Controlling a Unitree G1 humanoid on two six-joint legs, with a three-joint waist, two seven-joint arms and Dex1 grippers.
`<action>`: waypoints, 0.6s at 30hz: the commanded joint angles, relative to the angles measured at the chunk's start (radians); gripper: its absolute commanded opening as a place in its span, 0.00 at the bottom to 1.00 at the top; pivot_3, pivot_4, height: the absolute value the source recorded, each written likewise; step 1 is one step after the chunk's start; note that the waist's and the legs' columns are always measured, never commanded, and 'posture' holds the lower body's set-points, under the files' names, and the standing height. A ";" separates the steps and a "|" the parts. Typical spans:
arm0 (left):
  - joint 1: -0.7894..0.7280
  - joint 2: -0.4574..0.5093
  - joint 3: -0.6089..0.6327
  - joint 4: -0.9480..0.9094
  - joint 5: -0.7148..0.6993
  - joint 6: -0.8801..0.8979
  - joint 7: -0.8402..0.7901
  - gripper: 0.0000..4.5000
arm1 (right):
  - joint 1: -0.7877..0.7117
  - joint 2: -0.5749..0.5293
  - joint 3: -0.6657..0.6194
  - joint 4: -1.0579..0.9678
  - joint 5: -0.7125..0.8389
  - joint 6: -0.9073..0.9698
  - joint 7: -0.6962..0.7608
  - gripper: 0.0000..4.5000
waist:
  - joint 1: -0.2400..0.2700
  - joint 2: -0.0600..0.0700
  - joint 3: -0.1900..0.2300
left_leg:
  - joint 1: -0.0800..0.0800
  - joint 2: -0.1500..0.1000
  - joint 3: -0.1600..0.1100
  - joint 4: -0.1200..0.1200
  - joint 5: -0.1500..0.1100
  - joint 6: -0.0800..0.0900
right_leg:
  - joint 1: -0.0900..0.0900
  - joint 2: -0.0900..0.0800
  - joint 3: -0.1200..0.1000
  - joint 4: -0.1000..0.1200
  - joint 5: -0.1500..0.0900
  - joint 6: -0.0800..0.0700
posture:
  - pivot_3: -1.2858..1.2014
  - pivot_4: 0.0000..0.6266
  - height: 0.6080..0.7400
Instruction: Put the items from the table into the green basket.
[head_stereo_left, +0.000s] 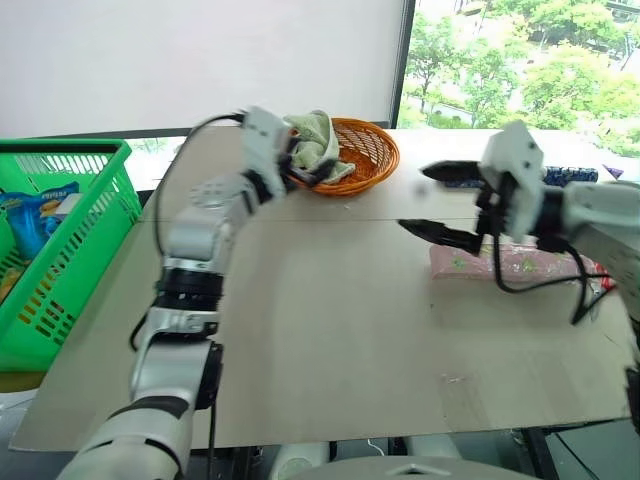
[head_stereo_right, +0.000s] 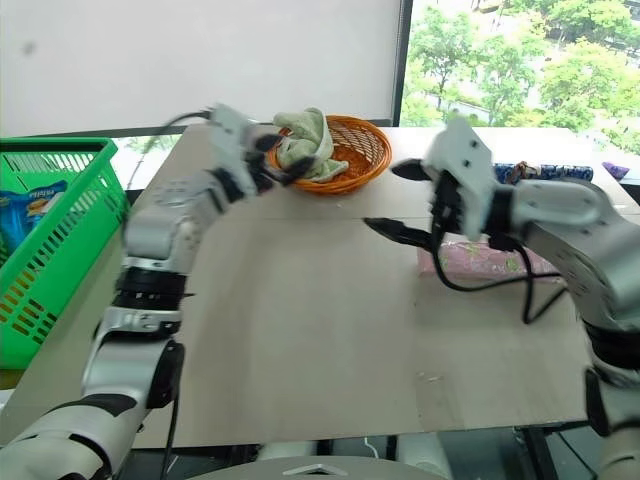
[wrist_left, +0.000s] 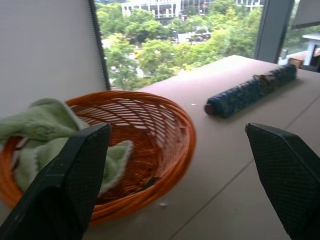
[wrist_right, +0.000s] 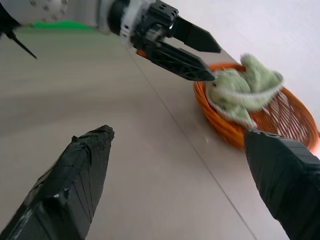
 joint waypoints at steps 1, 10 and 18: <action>-0.111 -0.079 -0.110 0.094 0.057 -0.008 -0.087 0.99 | 0.101 -0.064 -0.202 -0.126 0.050 0.095 -0.029 1.00 | -0.025 0.004 0.000 | 0.001 0.000 0.001 0.000 0.000 0.000 | 0.000 0.000 0.000 0.000 0.000 0.000 | 0.42 0.00 1.00; -0.299 -0.352 -0.331 0.553 0.342 -0.206 -0.064 0.99 | 0.341 -0.068 -0.549 -0.323 0.195 0.293 -0.117 1.00 | -0.160 0.017 0.003 | 0.002 0.002 0.003 0.006 0.000 0.000 | 0.002 0.002 0.007 0.000 -0.006 0.002 | 0.37 0.04 1.00; -0.341 -0.472 -0.416 0.836 0.595 -0.450 0.153 0.99 | 0.517 -0.099 -0.725 -0.378 0.256 0.354 -0.119 1.00 | -0.238 0.020 0.010 | 0.002 0.003 0.003 0.005 -0.003 0.004 | 0.001 0.001 0.010 0.000 -0.008 0.007 | 0.36 0.06 1.00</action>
